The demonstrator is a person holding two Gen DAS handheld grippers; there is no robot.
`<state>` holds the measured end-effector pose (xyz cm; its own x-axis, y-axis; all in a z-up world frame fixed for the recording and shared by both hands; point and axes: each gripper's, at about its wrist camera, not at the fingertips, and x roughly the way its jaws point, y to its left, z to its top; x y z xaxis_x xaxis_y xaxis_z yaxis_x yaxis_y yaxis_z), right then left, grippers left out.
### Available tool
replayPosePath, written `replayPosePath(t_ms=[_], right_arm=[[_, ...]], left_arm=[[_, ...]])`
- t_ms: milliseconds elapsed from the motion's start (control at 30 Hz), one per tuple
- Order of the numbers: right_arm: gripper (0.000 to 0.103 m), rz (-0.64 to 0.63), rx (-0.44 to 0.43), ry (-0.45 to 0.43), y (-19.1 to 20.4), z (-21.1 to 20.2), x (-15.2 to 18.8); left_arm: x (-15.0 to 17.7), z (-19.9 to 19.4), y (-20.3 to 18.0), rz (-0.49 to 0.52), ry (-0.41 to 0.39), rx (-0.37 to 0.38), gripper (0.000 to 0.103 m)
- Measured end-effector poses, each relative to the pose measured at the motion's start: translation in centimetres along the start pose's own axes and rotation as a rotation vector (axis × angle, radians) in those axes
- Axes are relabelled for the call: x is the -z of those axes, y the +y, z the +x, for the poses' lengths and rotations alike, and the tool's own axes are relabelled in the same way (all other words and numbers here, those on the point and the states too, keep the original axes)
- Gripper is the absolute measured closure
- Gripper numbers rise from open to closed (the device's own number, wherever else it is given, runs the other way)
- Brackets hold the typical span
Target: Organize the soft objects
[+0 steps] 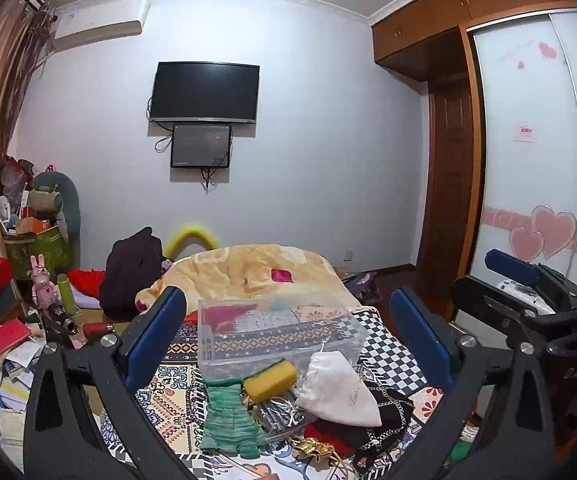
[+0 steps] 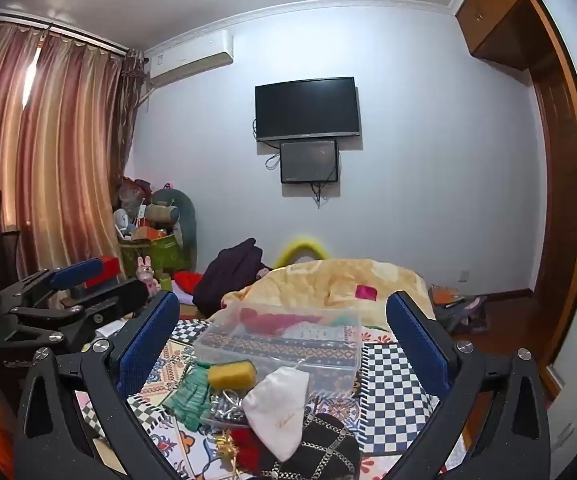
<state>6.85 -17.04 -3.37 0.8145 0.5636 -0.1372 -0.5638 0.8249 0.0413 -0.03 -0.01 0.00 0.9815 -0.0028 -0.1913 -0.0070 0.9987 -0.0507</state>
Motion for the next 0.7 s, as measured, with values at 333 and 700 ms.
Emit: replayPosePath(t_ms=[333, 700], right_arm=[[0.000, -0.040, 0.005, -0.019, 0.5, -0.2, 0.0], [0.000, -0.019, 0.011, -0.024, 0.3, -0.4, 0.0]], left_arm=[[0.6, 0.1, -0.5, 0.017, -0.021, -0.013, 0.000], [0.2, -0.8, -0.6, 0.025, -0.042, -0.014, 0.000]])
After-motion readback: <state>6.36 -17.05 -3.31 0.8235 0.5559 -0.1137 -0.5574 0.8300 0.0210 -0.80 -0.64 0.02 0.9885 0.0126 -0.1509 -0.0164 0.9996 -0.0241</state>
